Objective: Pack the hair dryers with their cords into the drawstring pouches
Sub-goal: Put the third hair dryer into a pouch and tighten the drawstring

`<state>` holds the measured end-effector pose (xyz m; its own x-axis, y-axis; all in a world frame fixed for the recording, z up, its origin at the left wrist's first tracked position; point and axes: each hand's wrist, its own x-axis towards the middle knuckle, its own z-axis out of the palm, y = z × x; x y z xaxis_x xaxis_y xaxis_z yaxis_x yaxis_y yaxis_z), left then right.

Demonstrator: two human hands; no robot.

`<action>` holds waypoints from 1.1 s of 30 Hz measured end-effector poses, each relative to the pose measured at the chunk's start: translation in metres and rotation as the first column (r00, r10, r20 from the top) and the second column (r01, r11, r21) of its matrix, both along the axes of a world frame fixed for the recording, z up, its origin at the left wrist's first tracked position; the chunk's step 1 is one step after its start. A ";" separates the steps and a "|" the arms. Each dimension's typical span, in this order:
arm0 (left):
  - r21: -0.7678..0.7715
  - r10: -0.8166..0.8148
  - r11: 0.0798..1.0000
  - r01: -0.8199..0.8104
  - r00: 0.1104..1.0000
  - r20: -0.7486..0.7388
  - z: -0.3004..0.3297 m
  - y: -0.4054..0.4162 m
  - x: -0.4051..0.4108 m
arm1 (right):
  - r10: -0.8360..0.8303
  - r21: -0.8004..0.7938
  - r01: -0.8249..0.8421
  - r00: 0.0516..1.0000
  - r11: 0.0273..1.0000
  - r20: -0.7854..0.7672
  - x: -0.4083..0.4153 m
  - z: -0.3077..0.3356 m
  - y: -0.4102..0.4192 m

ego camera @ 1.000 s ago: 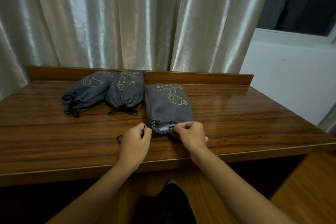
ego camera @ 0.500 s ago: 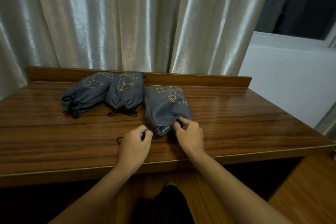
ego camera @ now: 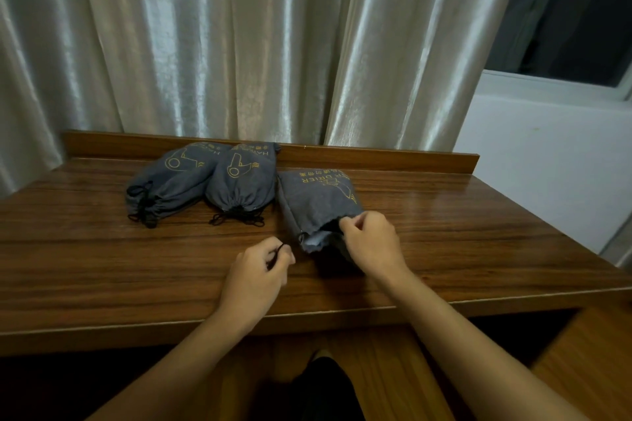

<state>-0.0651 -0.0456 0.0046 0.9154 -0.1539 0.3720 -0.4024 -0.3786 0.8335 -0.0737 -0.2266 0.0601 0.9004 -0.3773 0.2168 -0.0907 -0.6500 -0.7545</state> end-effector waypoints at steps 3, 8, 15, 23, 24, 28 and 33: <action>-0.061 -0.052 0.997 0.045 0.991 -0.122 0.018 0.012 0.008 | 0.041 -0.327 -0.012 0.996 0.945 0.082 -0.012 0.027 -0.008; -0.132 -0.131 0.985 0.113 0.983 -0.133 0.046 0.021 0.009 | 0.180 -0.255 -0.060 0.859 0.965 0.480 -0.027 0.054 0.002; -0.234 -0.054 0.971 0.040 0.997 -0.055 0.045 0.019 0.000 | 0.258 0.005 -0.302 0.825 0.953 0.502 -0.031 0.047 0.006; -0.546 -0.046 0.837 0.023 0.999 -0.028 0.044 0.021 -0.012 | 0.468 0.029 -0.539 0.755 0.842 0.460 -0.037 0.026 0.009; -0.556 -0.030 0.831 0.005 0.999 -0.035 0.044 0.022 -0.014 | 0.461 0.015 -0.524 0.763 0.852 0.453 -0.036 0.023 0.009; -0.342 0.005 0.940 0.011 0.999 0.048 0.045 0.034 -0.015 | 0.446 -0.008 -0.484 0.800 0.875 0.401 -0.027 0.022 0.010; 0.196 -0.013 0.980 -0.044 0.961 0.278 0.060 0.058 -0.013 | 0.491 -0.175 -0.462 0.765 0.869 0.417 -0.009 0.026 0.020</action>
